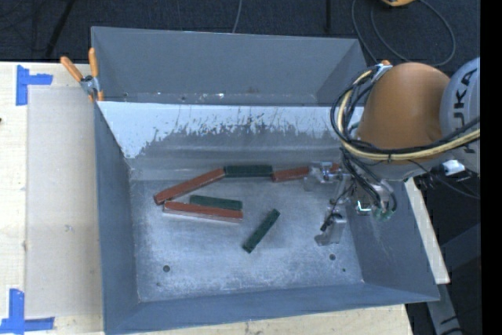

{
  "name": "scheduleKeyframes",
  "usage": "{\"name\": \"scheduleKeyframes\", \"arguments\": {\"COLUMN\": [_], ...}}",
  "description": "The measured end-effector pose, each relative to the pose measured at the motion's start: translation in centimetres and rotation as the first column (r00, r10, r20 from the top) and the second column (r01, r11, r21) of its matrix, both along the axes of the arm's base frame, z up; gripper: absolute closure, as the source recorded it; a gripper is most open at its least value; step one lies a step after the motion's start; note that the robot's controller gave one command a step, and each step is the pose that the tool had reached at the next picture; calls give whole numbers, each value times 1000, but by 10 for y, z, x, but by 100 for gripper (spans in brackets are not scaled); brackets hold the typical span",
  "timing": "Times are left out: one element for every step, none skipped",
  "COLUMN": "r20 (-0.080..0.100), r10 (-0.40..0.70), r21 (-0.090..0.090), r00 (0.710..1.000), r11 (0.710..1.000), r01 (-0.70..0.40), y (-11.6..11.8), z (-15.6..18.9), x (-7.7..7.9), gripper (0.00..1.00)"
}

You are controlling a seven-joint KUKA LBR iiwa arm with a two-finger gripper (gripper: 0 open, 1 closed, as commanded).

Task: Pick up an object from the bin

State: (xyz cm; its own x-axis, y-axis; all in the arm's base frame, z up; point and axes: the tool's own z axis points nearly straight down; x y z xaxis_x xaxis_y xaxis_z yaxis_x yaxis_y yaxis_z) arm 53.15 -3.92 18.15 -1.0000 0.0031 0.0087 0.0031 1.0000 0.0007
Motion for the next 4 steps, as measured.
{"name": "scheduleKeyframes", "arguments": {"r20": [8, 15, 2, 9], "r10": [1, -7, -17, 117], "r21": [-1, -1, -3, -1], "r00": [1000, 1000, 1000, 993], "r11": [1000, 1000, 1000, 993], "r01": [-1, 7, 17, -117], "y": [0, -35, -40, -24], "z": [4, -45, -66, -55], "x": [2, 17, 21, 54], "gripper": [0, 0, 0, 0]}}
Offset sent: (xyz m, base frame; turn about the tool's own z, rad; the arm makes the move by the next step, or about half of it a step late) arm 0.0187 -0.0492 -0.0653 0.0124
